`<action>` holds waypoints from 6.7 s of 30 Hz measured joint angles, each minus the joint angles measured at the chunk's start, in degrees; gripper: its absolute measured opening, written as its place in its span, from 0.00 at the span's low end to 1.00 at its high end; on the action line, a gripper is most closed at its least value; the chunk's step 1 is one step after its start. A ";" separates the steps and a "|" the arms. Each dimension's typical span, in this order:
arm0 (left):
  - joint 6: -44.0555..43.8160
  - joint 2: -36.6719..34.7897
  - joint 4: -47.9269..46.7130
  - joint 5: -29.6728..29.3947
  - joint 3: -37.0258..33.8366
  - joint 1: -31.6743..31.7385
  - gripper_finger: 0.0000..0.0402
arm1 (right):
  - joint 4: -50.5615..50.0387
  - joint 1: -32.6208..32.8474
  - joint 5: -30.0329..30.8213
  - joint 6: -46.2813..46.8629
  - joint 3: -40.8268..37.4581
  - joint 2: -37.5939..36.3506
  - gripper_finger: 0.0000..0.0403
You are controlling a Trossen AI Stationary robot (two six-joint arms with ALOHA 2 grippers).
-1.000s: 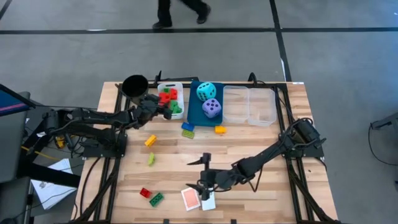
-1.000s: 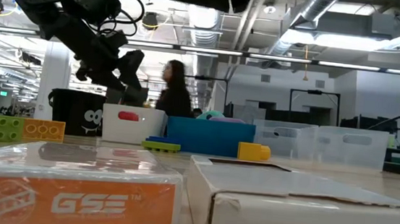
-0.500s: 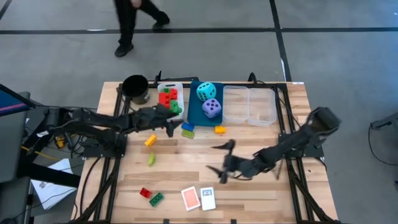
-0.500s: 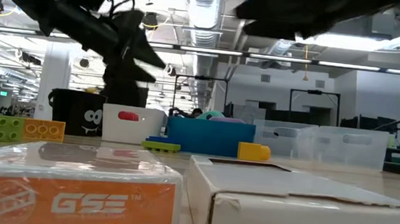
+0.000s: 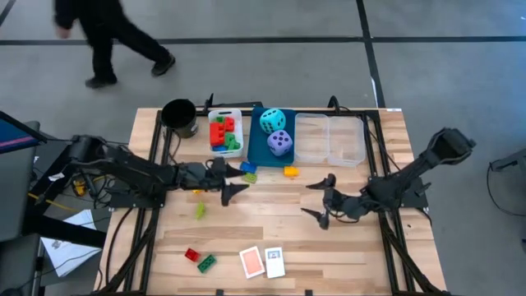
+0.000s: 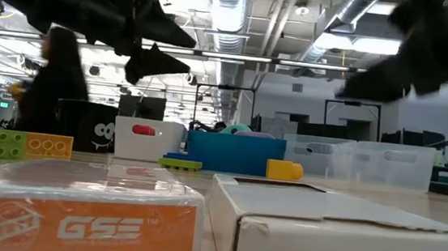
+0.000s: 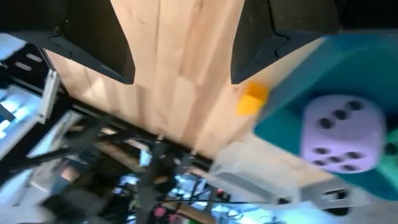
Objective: Pick & Place Toys
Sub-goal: Put the large yellow game piece into the white bin
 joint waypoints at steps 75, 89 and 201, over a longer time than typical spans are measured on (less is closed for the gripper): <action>9.54 50.43 10.41 2.96 31.28 5.49 0.46 | 16.90 -8.73 0.20 4.81 -0.63 22.12 0.94; 6.31 50.41 5.17 -8.29 31.30 5.03 0.41 | 16.90 -8.73 0.19 4.96 -0.63 22.12 0.94; 7.87 50.41 -3.77 5.49 36.00 -1.50 0.18 | -7.48 -9.43 10.95 14.35 1.77 22.07 0.94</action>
